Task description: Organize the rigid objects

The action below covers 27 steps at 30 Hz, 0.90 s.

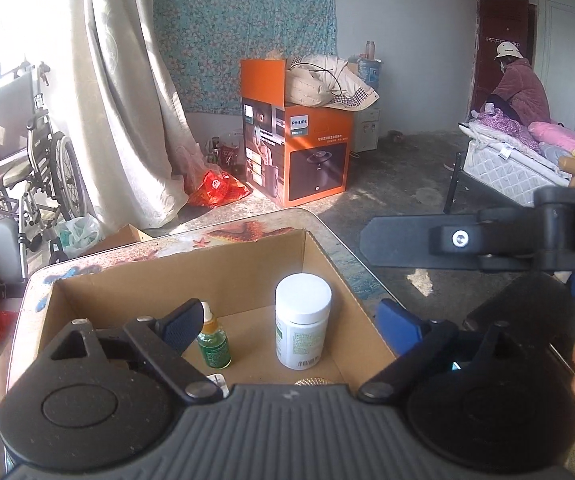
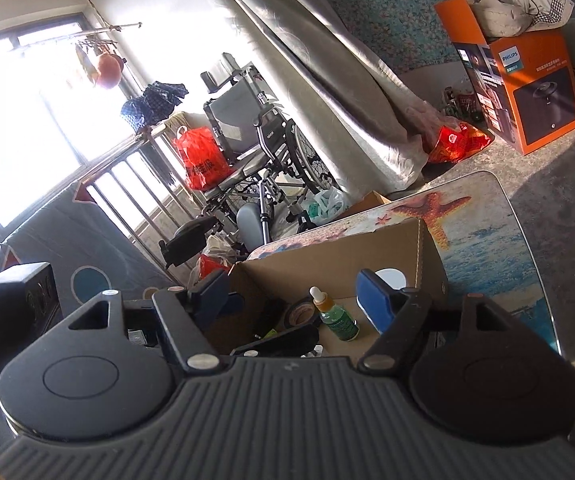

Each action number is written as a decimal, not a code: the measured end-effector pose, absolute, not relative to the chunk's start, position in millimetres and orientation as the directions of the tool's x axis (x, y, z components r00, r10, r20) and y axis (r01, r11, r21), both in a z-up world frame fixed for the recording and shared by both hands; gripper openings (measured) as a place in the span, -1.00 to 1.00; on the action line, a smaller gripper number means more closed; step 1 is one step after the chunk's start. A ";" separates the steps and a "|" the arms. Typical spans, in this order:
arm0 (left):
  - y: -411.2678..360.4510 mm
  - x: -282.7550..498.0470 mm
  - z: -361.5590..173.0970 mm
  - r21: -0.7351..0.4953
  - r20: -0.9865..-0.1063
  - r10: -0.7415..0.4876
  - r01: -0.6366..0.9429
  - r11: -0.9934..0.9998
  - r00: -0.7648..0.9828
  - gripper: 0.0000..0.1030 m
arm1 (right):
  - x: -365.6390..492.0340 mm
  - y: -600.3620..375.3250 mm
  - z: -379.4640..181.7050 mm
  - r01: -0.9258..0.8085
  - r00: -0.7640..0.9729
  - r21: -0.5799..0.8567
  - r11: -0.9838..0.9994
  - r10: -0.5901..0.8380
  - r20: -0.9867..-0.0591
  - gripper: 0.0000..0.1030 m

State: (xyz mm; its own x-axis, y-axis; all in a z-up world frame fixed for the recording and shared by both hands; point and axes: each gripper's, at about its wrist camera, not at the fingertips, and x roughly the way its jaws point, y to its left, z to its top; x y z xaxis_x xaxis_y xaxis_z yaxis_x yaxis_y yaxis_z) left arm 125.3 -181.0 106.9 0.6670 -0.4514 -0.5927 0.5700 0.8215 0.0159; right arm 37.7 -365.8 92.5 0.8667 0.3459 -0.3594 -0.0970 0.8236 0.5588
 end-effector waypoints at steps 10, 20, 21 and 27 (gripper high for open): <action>-109.8 87.8 120.7 0.024 -0.593 -0.281 0.366 0.930 0.755 1.00 | -22.7 -321.6 106.9 -0.073 0.895 0.503 0.861 0.280 -0.349 0.65; -63.7 81.0 101.5 0.094 -0.613 -0.089 0.184 0.978 0.785 1.00 | -27.0 -271.1 73.1 0.061 0.846 0.359 0.931 0.142 -0.513 0.80; -62.3 81.9 99.9 0.096 -0.614 -0.083 0.179 0.979 0.785 1.00 | -26.5 -267.5 71.3 0.072 0.843 0.350 0.934 0.131 -0.522 0.82; -46.9 87.7 84.7 0.045 -0.640 -0.136 0.213 0.976 0.756 1.00 | -15.0 -243.0 65.3 0.098 0.822 0.305 0.947 0.095 -0.562 0.93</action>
